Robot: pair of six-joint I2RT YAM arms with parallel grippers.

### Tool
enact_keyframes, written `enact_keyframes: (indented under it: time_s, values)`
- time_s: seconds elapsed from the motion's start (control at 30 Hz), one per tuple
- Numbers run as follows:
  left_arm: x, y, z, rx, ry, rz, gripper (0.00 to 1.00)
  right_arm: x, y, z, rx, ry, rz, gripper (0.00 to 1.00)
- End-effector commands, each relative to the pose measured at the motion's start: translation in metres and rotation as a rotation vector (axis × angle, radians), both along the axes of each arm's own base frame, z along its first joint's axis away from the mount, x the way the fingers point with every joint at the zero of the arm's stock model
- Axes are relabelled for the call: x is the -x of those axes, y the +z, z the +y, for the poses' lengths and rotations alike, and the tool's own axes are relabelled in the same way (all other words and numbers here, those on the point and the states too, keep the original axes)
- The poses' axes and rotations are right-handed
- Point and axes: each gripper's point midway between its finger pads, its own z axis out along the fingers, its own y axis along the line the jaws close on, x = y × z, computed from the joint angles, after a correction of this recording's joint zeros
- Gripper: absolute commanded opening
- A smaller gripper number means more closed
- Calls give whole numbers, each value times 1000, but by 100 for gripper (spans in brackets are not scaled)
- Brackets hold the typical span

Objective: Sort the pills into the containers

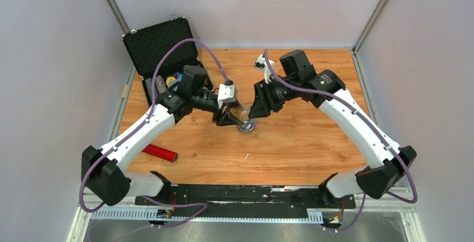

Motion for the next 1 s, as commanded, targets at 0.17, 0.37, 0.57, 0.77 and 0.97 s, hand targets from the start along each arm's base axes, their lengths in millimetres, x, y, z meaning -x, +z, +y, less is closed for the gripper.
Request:
enact_keyframes:
  time_s: [0.17, 0.37, 0.57, 0.77, 0.97]
  values:
    - [-28, 47, -9, 187, 148, -244, 0, -26, 15, 28, -65, -285, 244, 37]
    - [-36, 46, -7, 230, 226, -255, 0, -46, 30, 34, -106, -445, 314, 41]
    - [-38, 45, -7, 273, 274, -194, 0, -61, 37, 21, -129, -549, 313, 68]
    - [-41, 35, -7, 261, 301, -153, 0, -53, 81, 6, -216, -411, -1, 100]
    - [-36, 38, -12, 260, 249, -134, 0, -39, 79, -5, -184, -266, -162, 100]
